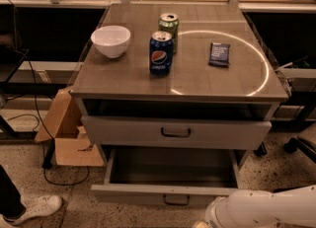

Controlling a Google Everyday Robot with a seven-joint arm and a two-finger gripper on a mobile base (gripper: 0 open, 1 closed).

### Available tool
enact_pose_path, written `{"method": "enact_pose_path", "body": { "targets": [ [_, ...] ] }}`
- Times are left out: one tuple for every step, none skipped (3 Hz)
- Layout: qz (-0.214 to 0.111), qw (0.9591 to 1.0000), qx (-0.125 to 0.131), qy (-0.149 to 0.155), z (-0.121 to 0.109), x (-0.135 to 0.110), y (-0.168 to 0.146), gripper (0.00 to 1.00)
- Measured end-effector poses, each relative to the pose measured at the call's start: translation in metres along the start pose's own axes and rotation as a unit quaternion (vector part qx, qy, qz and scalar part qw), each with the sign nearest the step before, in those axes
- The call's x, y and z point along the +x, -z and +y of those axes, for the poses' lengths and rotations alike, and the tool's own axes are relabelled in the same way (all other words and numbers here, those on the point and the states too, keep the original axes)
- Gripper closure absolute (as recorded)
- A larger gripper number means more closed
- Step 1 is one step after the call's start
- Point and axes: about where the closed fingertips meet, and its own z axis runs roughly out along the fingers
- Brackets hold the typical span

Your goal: Close middle drawer

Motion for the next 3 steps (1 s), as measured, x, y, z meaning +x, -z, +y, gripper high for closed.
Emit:
{"method": "enact_pose_path", "body": {
  "targets": [
    [0.000,1.0000,0.000,0.000,0.0000,0.0000,0.0000,0.00],
    [0.000,1.0000,0.000,0.000,0.0000,0.0000,0.0000,0.18],
    [0.000,1.0000,0.000,0.000,0.0000,0.0000,0.0000,0.42]
  ]
}}
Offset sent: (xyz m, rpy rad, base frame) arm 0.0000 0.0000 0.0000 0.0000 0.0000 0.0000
